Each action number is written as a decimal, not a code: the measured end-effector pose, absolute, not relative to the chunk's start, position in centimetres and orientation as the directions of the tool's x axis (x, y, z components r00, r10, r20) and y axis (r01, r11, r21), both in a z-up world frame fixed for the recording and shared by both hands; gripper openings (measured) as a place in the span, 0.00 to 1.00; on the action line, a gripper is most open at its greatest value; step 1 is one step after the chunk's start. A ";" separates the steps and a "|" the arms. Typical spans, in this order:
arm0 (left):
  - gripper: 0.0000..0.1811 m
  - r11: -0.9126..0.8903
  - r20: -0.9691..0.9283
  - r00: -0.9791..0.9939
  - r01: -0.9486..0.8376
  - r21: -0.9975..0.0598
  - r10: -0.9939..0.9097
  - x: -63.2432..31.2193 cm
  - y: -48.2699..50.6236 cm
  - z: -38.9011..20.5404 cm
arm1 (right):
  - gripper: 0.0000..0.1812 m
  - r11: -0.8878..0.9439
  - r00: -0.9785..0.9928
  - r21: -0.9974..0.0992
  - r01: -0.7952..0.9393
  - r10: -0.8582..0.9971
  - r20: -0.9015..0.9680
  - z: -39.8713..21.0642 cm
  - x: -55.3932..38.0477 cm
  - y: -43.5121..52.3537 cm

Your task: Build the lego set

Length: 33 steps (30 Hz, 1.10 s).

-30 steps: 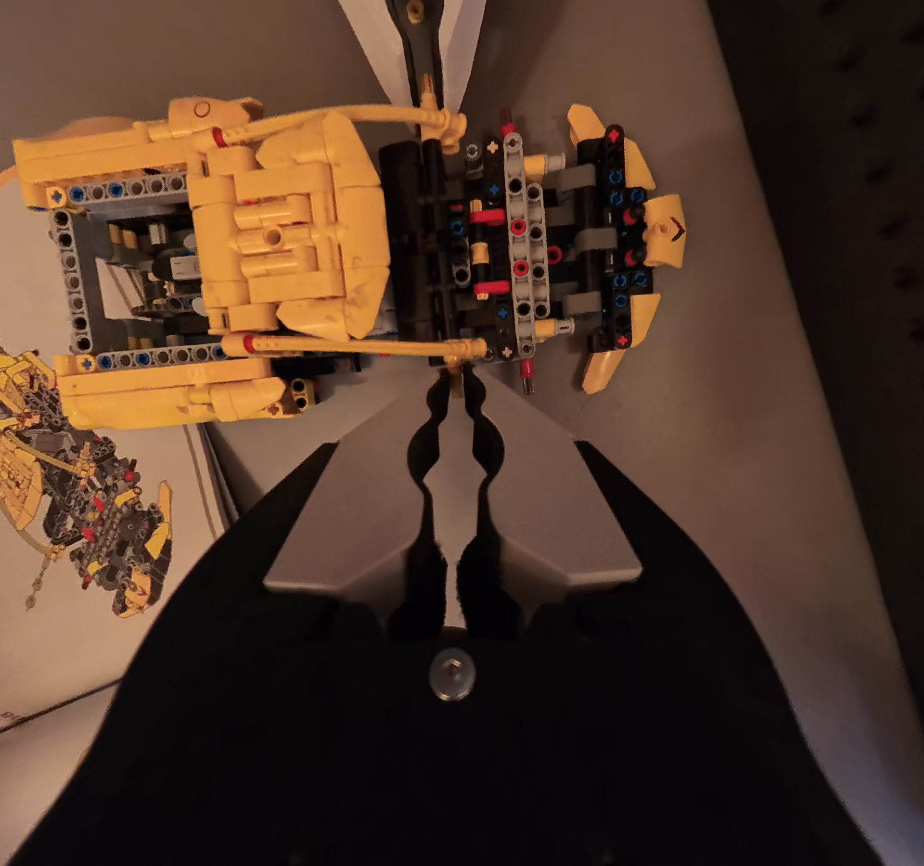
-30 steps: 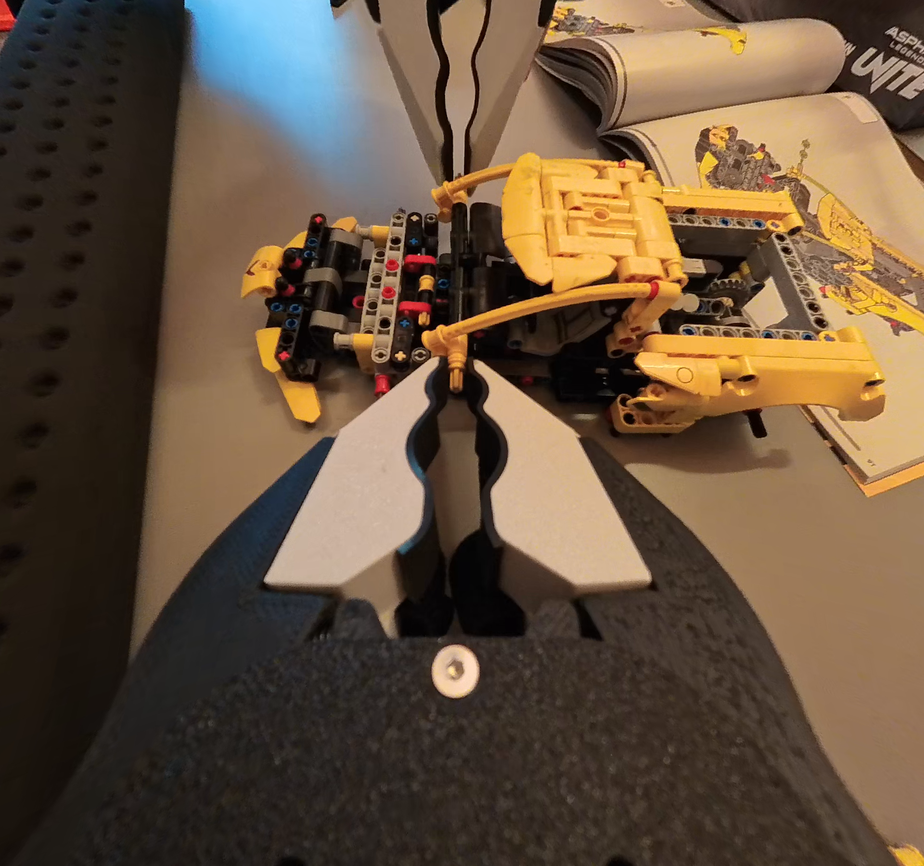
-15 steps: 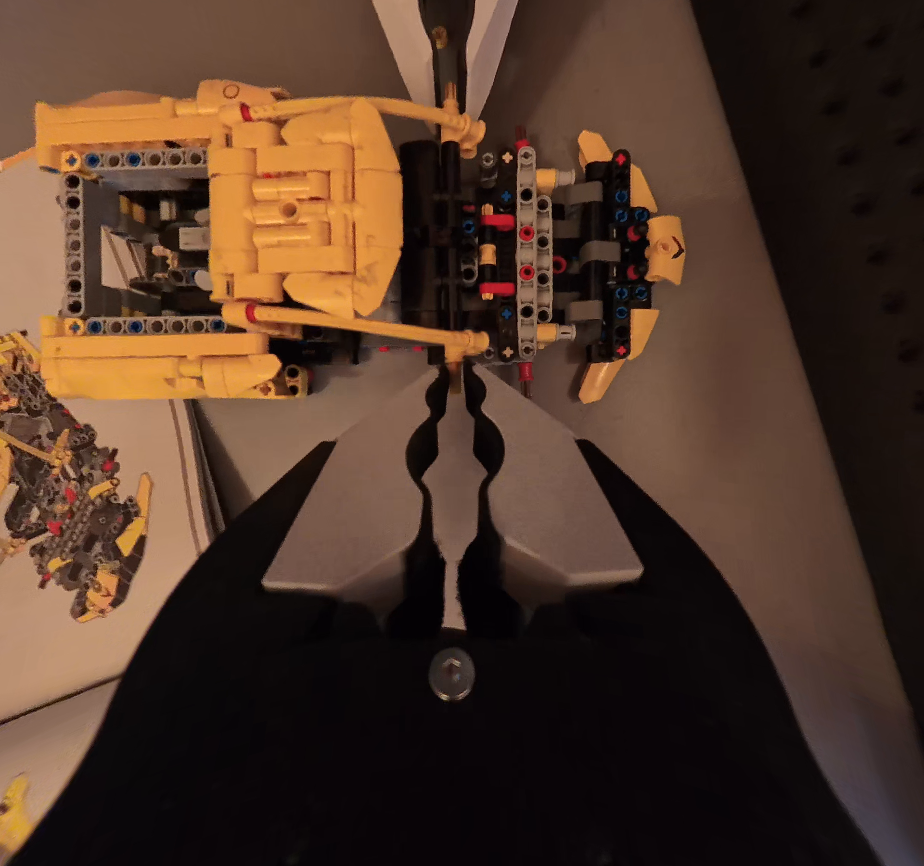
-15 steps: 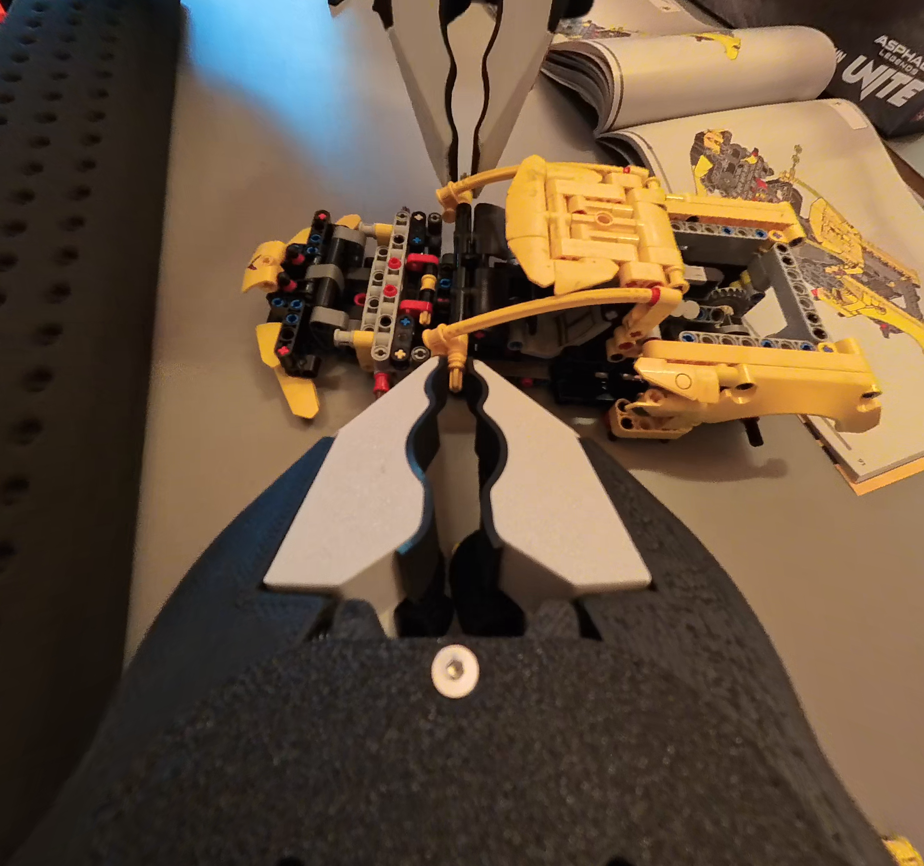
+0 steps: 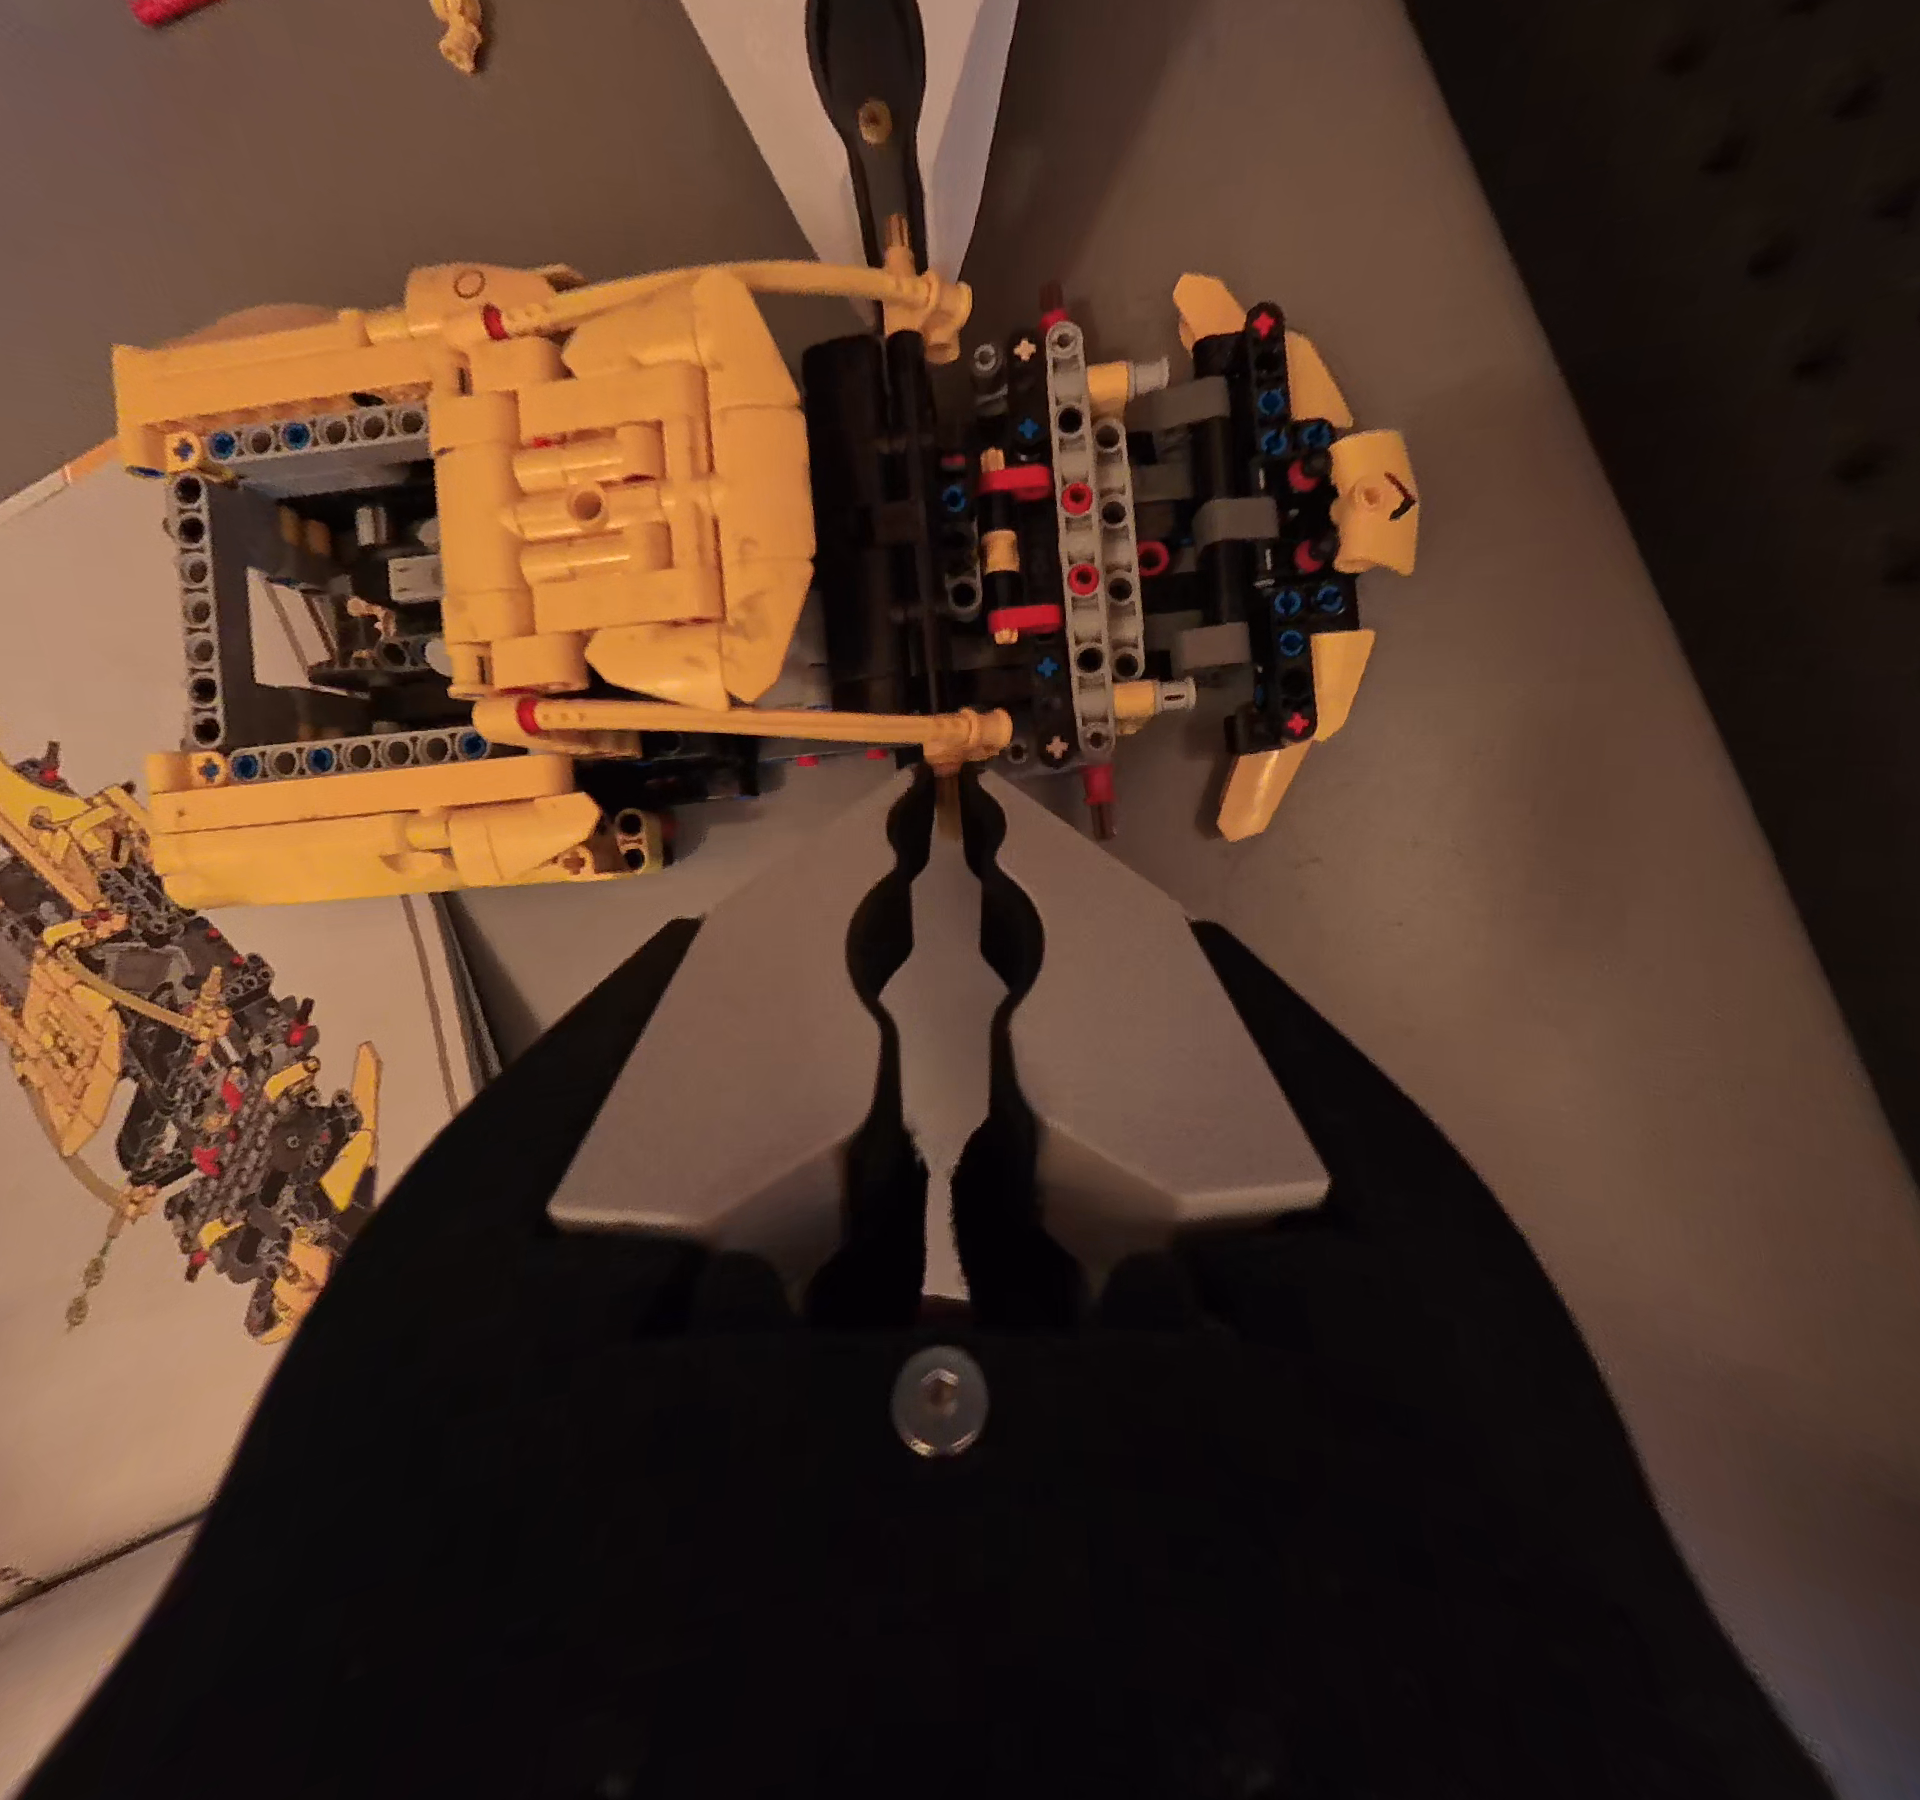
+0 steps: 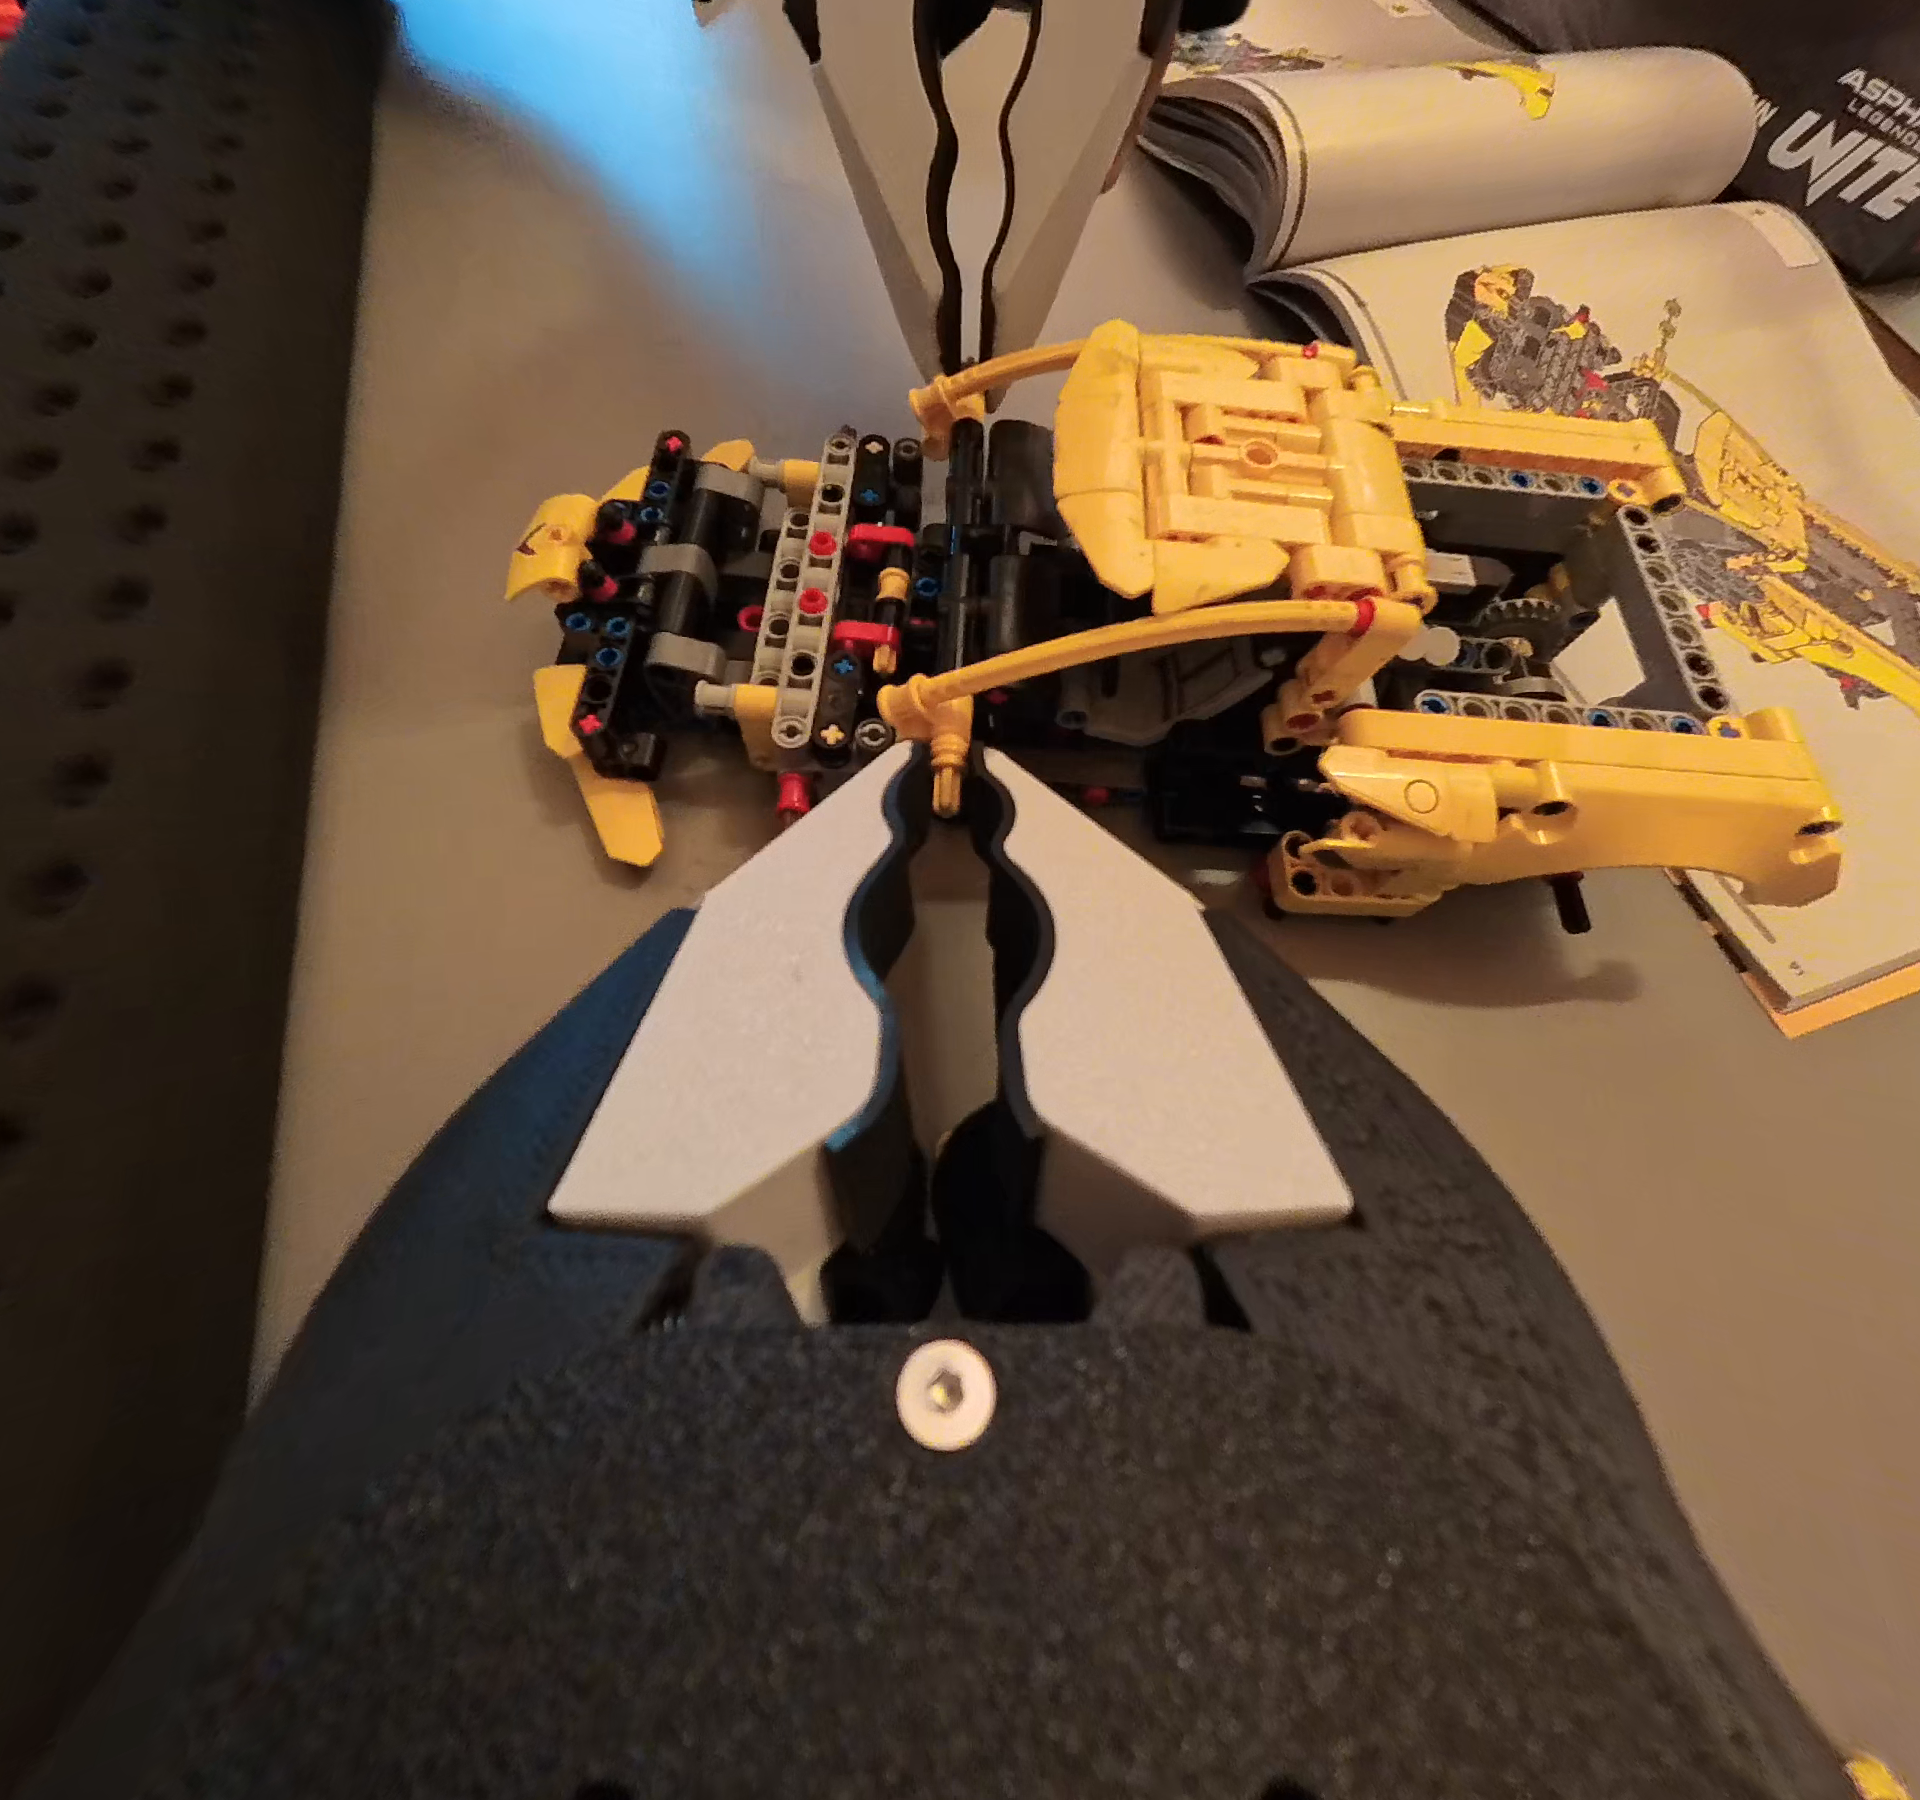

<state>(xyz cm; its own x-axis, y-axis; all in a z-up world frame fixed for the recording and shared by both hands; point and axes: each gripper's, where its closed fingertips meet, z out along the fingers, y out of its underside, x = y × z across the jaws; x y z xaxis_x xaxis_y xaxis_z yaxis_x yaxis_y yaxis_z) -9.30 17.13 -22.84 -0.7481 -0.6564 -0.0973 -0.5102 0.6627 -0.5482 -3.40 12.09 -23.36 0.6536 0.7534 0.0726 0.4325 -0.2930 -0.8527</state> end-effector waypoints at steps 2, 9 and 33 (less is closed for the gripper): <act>0.02 0.665 -0.094 -0.750 -0.512 -0.543 -0.654 -9.3 17.1 -22.8 | 0.03 -0.295 0.656 -0.852 0.433 0.752 0.073 -23.4 -3.4 12.1; 0.06 0.581 -0.086 -0.644 -0.615 -0.533 -0.760 -10.0 18.3 -22.9 | 0.13 -0.350 0.707 -0.853 0.388 0.706 0.032 -22.1 -2.1 11.2; 0.04 -0.561 0.578 -0.213 -0.139 -0.816 -0.787 -11.9 14.7 -13.8 | 0.09 -0.633 0.863 -0.657 0.410 0.502 0.055 -26.3 1.9 7.8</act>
<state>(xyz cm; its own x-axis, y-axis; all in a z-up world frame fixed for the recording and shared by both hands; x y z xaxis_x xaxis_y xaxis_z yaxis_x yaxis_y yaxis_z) -11.88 14.72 -13.80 -0.2134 -0.7875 0.5782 -0.1389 -0.5614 -0.8158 1.94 7.78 -26.29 0.8629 0.5025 0.0549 0.4103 -0.6328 -0.6567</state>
